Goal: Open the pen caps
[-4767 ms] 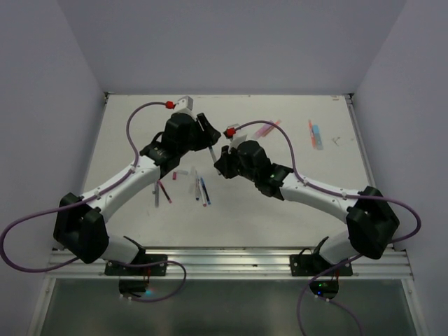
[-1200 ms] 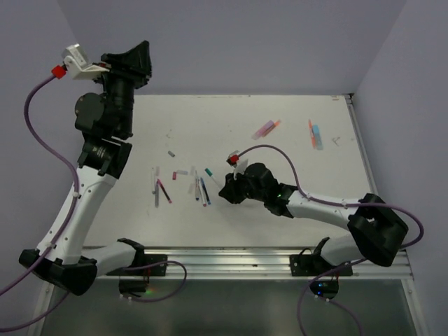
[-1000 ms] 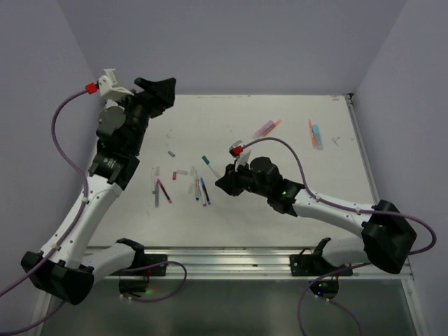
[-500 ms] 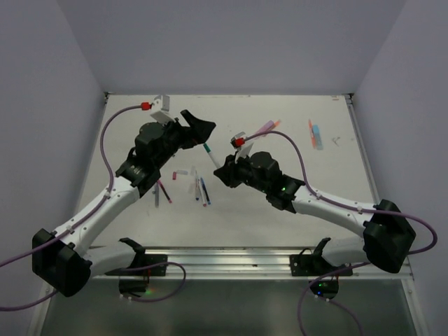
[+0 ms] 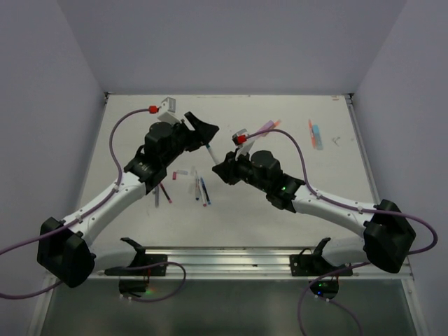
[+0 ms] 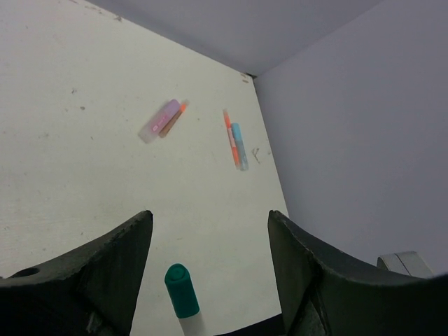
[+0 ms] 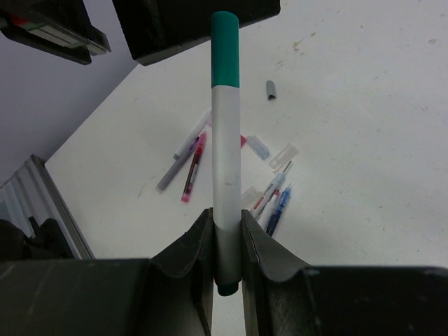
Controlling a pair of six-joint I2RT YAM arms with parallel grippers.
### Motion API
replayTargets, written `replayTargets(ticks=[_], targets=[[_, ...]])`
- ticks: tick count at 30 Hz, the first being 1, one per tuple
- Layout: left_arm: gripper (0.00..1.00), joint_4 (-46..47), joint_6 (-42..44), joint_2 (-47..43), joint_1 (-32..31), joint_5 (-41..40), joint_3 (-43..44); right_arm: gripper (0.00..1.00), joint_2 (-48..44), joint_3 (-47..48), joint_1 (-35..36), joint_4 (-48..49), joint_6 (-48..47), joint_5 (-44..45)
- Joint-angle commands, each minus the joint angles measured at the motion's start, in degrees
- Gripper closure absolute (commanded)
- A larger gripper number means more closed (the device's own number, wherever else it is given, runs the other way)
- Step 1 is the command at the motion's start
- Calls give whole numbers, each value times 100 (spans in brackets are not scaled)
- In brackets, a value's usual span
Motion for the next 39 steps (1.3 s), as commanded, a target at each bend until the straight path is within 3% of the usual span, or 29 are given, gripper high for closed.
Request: replayTargets(ticks=[1,11,23,28,35,39], targets=[[30,239,-173,44,-94,3,-23,100,37,268,3,407,66,119],[40,204,-156,141,-182,-5,21,100,160,329,-5,443,74,111],[66,142,-85,124,-199,-216,30,100,169,285,3,460,92,111],[100,142,-33,133,-208,-251,3,100,204,321,-5,451,83,102],[100,300,327,97,-226,-243,118,100,371,400,-14,162,-31,-222],[100,406,678,106,-235,-67,135,85,362,531,-5,4,-128,-276]])
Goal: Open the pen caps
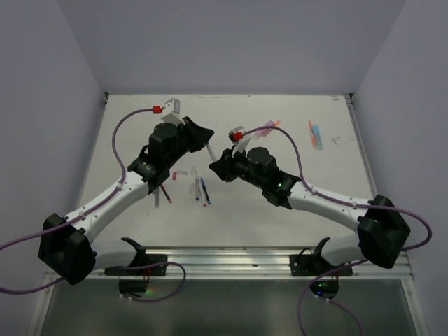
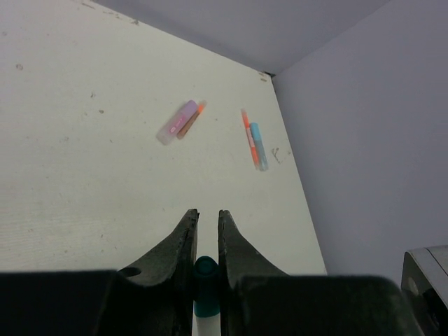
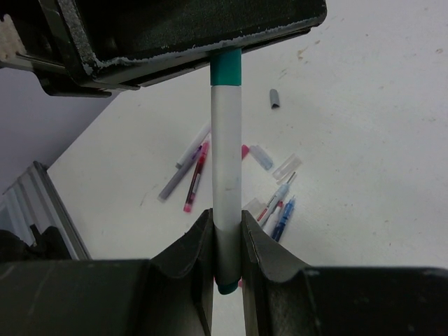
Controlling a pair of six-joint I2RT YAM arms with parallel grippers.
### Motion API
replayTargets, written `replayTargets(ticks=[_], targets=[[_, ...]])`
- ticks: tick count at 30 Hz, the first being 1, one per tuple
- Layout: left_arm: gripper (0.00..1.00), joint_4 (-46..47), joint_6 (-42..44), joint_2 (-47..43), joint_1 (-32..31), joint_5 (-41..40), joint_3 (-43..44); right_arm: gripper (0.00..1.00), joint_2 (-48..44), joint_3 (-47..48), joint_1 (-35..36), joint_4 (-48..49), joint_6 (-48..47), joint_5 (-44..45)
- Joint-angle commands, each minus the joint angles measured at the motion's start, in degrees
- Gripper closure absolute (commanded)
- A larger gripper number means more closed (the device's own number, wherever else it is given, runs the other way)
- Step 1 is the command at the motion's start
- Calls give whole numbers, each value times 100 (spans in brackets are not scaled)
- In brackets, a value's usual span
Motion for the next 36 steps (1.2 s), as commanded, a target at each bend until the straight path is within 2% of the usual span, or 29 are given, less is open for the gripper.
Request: replayTargets(ticks=[1,6,11,21,26,30,31,33,36], targets=[[100,388,445,-32,-77,254,146,82,52,407,1,-274,-193,-191],[100,187,867,-76,-77,447,181,78,78,565,-16,-486,-369,-182],[100,28,1157,-31,-77,650,287,70,166,688,-69,-653,-431,-314],[100,168,1131,-14,-77,913,269,68,262,820,-131,-644,-448,-393],[100,204,1131,-23,-77,958,269,74,394,847,-131,-635,-431,-410],[100,318,1096,-31,-77,966,269,85,456,803,-122,-618,-422,-393],[100,344,1079,-40,-77,966,278,92,456,777,-131,-600,-422,-402],[100,432,1052,-31,-77,931,304,98,447,715,-139,-600,-422,-384],[100,555,1035,-31,-77,826,383,100,438,601,-131,-609,-431,-367]])
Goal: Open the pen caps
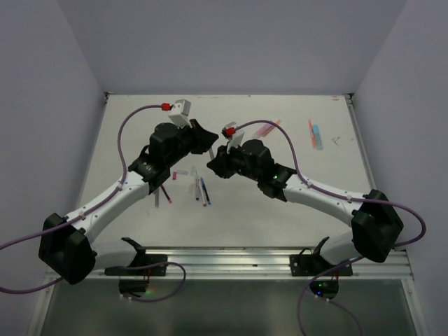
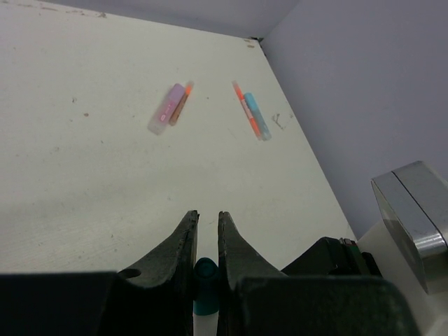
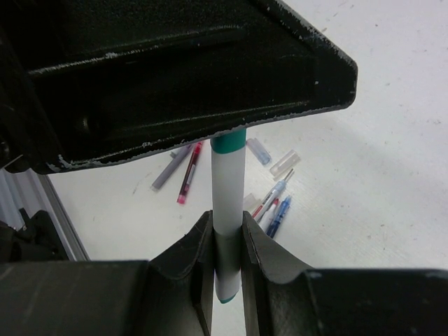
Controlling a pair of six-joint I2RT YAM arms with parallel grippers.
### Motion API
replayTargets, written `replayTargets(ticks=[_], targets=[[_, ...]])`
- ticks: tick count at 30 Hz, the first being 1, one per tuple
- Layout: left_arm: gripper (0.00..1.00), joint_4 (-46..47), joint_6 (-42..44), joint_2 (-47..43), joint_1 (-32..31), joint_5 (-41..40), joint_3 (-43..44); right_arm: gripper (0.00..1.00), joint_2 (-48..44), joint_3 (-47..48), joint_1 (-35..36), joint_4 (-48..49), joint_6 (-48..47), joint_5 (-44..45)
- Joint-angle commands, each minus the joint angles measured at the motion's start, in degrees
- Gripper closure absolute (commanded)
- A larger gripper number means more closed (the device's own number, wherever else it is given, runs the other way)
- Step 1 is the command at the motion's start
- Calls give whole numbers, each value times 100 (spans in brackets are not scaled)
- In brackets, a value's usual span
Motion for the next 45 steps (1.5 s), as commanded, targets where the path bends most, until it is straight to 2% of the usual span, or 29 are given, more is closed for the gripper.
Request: replayTargets(ticks=[1,9,16,27,38,45], targets=[[100,535,-15,-47,-36,-7,388,100,67,-55,7,77,-123,16],[100,1151,56,-214,-36,-692,607,100,181,-476,7,139,-105,-46],[100,1133,486,-38,-36,-1132,1511,100,295,-811,7,218,-123,-72],[100,1230,820,270,122,-1238,2751,100,559,-1294,16,402,-202,-309],[100,1976,697,147,544,-1176,2822,100,664,-1804,16,851,-96,-652],[100,2091,706,234,711,-1176,3130,100,717,-1936,7,860,-96,-740]])
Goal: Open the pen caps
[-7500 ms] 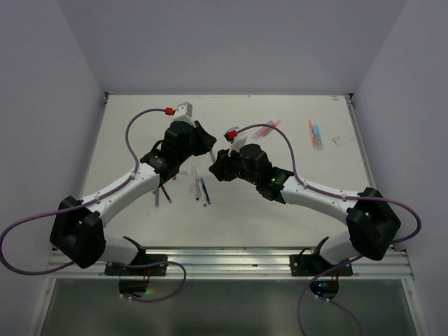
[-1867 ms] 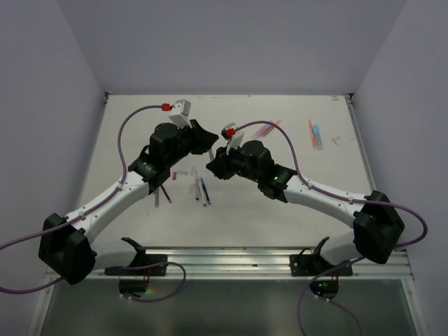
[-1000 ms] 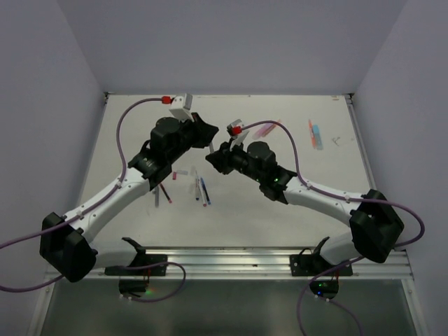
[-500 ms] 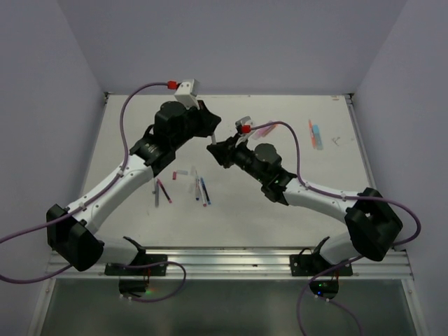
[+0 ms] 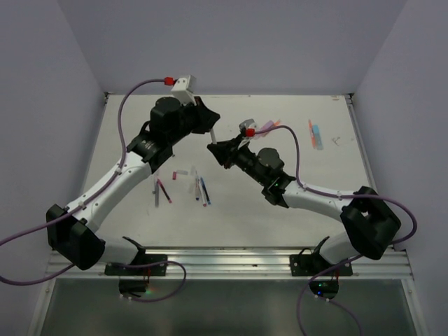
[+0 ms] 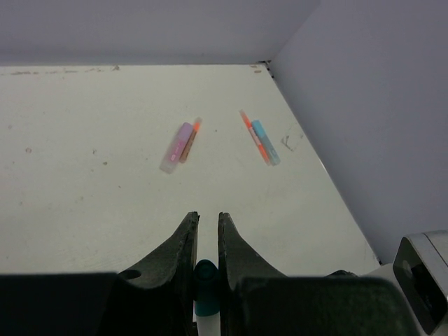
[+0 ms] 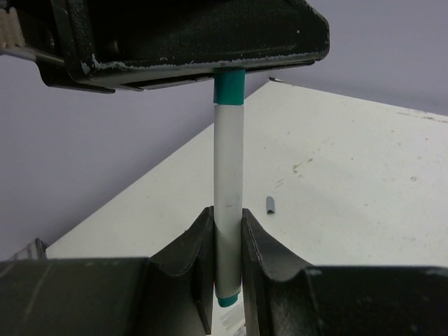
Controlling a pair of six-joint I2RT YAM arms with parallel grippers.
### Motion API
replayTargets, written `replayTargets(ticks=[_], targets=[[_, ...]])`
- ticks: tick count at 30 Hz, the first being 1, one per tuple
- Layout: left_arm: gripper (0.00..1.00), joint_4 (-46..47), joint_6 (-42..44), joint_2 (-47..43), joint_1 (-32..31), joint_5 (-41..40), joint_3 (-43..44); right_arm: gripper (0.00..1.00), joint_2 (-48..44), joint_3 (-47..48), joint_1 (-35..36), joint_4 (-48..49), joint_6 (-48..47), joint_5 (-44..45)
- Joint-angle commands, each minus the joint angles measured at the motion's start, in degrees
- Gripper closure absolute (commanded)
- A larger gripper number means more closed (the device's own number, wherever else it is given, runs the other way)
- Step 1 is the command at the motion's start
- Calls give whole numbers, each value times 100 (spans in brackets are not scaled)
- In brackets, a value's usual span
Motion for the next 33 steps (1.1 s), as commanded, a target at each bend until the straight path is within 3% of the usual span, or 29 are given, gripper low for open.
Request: replayTargets(ticks=[1,10,21,29,31,33], targets=[[100,3247,22,-397,621,-991,1298,100,536,-832,197,-2570,-96,-987],[100,3319,145,-99,771,-1105,2132,100,641,-841,206,-2596,-96,-1092],[100,3151,101,7,982,-1026,2380,100,580,-912,206,-2491,-114,-1154],[100,3037,-57,-625,982,-560,923,100,-438,-622,197,-3210,-254,-953],[100,2793,-31,-827,982,-508,475,93,-860,-464,206,-3543,-333,-794],[100,2642,-39,-985,982,-394,210,77,-1185,-218,197,-3921,-412,-610]])
